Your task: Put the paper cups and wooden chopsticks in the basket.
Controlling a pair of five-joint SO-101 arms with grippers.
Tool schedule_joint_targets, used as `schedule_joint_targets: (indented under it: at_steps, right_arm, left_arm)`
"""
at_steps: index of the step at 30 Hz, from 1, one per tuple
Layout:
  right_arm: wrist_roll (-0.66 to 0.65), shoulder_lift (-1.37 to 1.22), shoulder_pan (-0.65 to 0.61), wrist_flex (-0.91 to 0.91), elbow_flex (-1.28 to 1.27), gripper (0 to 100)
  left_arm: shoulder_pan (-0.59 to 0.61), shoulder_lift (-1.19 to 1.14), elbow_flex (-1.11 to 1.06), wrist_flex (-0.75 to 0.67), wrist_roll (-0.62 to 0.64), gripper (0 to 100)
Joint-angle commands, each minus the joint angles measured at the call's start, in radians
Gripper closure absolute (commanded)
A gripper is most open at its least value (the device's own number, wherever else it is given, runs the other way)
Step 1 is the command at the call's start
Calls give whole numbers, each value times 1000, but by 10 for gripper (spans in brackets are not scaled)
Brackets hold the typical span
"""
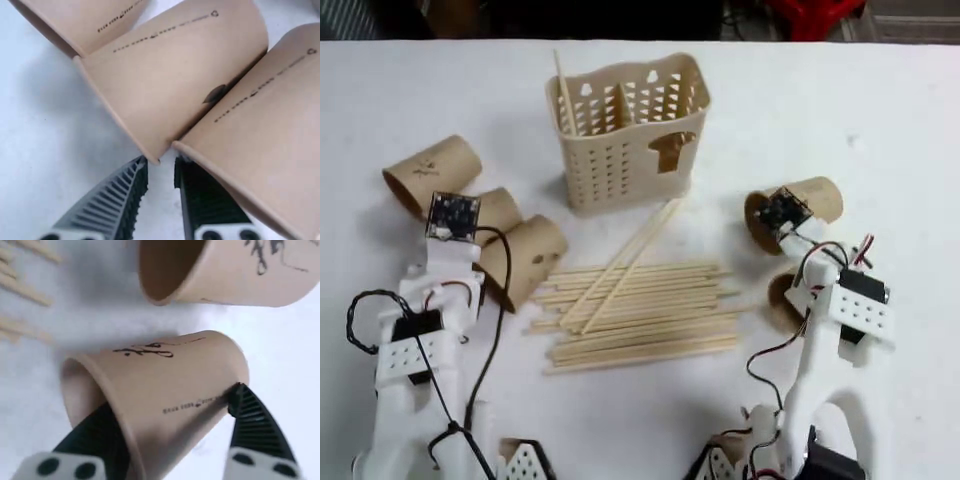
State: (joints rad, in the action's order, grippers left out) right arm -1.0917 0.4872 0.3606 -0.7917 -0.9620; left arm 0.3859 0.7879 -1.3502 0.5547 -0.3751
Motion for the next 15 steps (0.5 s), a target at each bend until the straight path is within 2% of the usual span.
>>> schedule_joint_targets:
  at_steps: [1, 6, 8, 15]
  right_arm:
    - [66, -39, 22, 22, 34, 813]
    - [187, -42, 88, -38, 133, 991]
    - [209, -44, 127, -87, 189, 968]
    - [241, -41, 223, -308, 457, 981]
  left_arm:
    - [-13, 31, 2, -26, -9, 890]
    - [-13, 31, 2, -26, -9, 890]
    - [-13, 31, 2, -26, -9, 890]
    - [-13, 31, 2, -26, -9, 890]
